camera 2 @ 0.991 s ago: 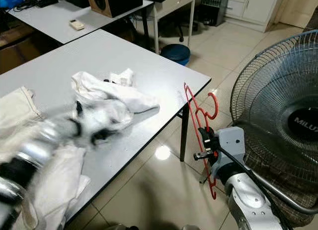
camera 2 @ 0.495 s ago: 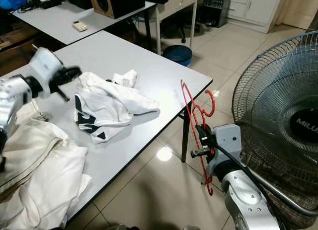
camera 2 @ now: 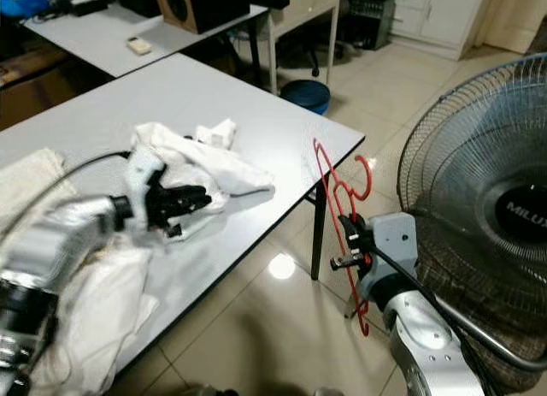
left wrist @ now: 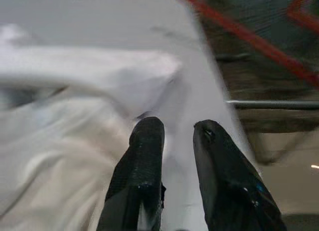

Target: Hang hanger

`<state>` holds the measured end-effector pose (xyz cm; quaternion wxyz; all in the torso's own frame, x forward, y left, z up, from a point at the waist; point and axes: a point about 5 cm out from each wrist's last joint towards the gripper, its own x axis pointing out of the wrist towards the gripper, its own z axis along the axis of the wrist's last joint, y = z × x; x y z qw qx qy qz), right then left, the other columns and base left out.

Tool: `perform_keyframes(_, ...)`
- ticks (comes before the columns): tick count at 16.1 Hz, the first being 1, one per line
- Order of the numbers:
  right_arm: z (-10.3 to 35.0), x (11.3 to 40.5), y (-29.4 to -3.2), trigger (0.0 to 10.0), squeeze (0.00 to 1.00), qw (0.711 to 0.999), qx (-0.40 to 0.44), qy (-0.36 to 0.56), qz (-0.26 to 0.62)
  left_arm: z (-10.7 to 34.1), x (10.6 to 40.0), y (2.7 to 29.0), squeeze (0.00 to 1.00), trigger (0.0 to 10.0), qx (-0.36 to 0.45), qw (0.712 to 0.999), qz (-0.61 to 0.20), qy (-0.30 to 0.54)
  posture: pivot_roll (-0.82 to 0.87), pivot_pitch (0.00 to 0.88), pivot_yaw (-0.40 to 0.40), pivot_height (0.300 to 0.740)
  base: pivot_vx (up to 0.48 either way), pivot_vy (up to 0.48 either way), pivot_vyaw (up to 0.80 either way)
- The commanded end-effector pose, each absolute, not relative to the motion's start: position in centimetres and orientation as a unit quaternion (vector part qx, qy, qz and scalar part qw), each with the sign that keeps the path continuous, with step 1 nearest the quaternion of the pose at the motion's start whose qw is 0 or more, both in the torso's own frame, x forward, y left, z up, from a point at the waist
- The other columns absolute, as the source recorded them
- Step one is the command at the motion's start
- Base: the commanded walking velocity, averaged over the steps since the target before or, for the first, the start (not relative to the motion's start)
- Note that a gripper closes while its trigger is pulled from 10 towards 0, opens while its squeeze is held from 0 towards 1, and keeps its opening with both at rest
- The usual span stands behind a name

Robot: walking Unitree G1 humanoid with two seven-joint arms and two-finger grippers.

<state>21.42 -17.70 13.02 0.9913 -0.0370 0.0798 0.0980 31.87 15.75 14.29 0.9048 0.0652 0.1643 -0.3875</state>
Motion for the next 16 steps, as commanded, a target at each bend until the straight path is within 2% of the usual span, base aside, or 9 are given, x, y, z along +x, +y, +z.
perform_keyframes(1, 13.2, 21.6, -17.6, 10.0, 0.0, 0.991, -0.041, 0.077, 0.105, 14.5, 32.0, 15.7, 1.0, 10.0, 0.085, 0.916, -0.355, 0.165, -0.21, 0.031, 0.098, 0.74, 0.0, 0.0, 0.0)
perform_keyframes(6, 13.1, 21.4, -17.9, 10.0, 0.0, 0.991, -0.047, 0.079, 0.092, 14.2, 31.9, 12.8, 1.0, 10.0, 0.104, 0.94, -0.285, 0.159, -0.22, 0.03, 0.11, 0.74, 0.0, 0.0, 0.0)
perform_keyframes(10, 13.1, 21.4, -17.8, 10.0, 0.0, 0.992, -0.045, 0.078, 0.087, 13.4, 31.8, 12.0, 1.0, 10.0, 0.095, 0.947, -0.243, 0.187, -0.23, 0.031, 0.119, 0.74, 0.0, 0.0, 0.0)
perform_keyframes(12, 13.2, 21.5, -17.8, 10.0, 0.0, 0.992, -0.045, 0.076, 0.085, 13.0, 32.5, 12.4, 0.96, 10.0, 0.136, 0.952, -0.207, 0.182, -0.23, 0.03, 0.12, 0.74, 0.0, 0.0, 0.0)
perform_keyframes(13, 13.3, 21.5, -17.8, 10.0, 0.0, 0.993, -0.044, 0.074, 0.084, 12.8, 32.7, 12.5, 0.39, 10.0, 0.144, 0.952, -0.199, 0.181, -0.23, 0.03, 0.121, 0.74, 0.0, 0.0, 0.0)
perform_keyframes(14, 13.3, 21.5, -17.8, 10.0, 0.0, 0.993, -0.044, 0.074, 0.083, 12.8, 32.8, 12.4, 0.1, 10.0, 0.139, 0.954, -0.194, 0.179, -0.24, 0.031, 0.121, 0.74, 0.0, 0.0, 0.0)
perform_keyframes(15, 13.3, 21.4, -17.8, 10.0, 0.0, 0.993, -0.044, 0.073, 0.082, 12.7, 32.9, 12.2, 0.0, 10.0, 0.13, 0.955, -0.194, 0.181, -0.24, 0.031, 0.121, 0.74, 0.0, 0.0, 0.0)
perform_keyframes(16, 13.3, 21.4, -17.9, 10.0, 0.0, 0.993, -0.044, 0.073, 0.081, 12.5, 33.0, 11.8, 0.0, 2.5, 0.114, 0.957, -0.191, 0.184, -0.24, 0.031, 0.125, 0.74, 0.0, 0.0, 0.0)
